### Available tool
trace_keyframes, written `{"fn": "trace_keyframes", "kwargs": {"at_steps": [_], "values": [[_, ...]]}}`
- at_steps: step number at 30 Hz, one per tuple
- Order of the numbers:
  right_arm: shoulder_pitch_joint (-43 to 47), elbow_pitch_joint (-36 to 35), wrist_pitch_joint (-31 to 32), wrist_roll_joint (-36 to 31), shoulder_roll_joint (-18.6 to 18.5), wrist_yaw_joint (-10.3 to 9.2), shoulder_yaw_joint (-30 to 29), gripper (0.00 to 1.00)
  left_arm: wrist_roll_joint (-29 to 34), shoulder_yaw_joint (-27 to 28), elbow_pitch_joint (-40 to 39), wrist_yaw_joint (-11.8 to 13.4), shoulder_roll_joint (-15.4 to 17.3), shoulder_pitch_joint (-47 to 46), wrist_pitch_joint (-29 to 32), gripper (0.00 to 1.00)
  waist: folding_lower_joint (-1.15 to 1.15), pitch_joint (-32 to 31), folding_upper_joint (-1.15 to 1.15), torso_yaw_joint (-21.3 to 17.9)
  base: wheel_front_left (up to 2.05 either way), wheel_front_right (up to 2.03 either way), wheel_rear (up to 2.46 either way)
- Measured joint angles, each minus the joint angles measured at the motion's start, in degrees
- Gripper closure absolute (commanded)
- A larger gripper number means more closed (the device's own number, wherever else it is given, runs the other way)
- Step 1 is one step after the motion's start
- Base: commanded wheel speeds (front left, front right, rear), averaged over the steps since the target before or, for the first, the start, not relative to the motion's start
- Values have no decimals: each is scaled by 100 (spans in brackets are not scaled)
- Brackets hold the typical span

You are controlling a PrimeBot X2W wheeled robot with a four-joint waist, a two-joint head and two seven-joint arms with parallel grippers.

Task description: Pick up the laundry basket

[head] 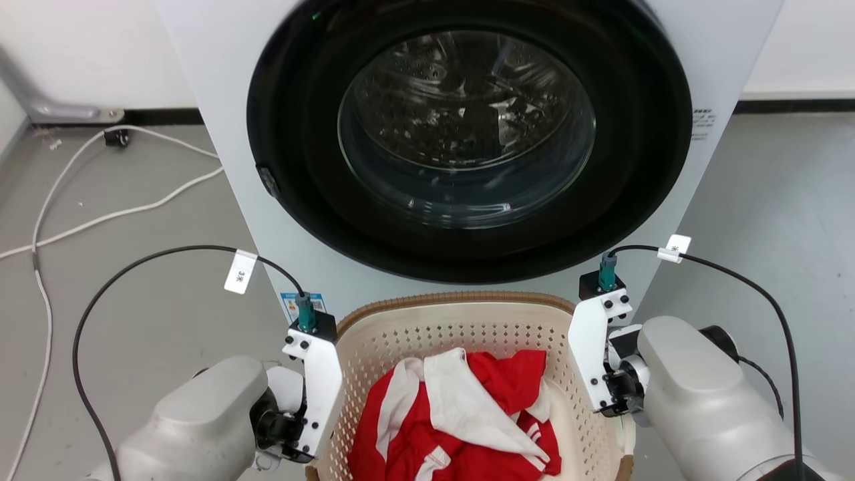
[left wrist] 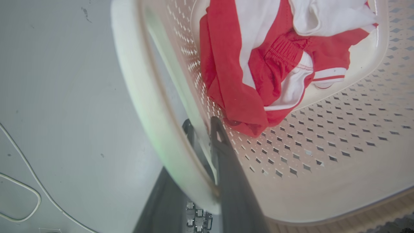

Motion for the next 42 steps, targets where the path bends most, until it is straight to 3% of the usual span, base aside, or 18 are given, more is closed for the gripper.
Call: {"fn": "trace_keyframes", "kwargs": {"at_steps": [14,42], "values": [[32,64,539,482,-8,-1,413,100,-204,-32,-59,1,-5,55,593,100,1,-379,0,-36,0,0,0],[-71,304,410,759,-15,-1,589,100,-297,-41,-16,1,-42,-32,755,100,2,-333,0,-24,0,0,0]]}}
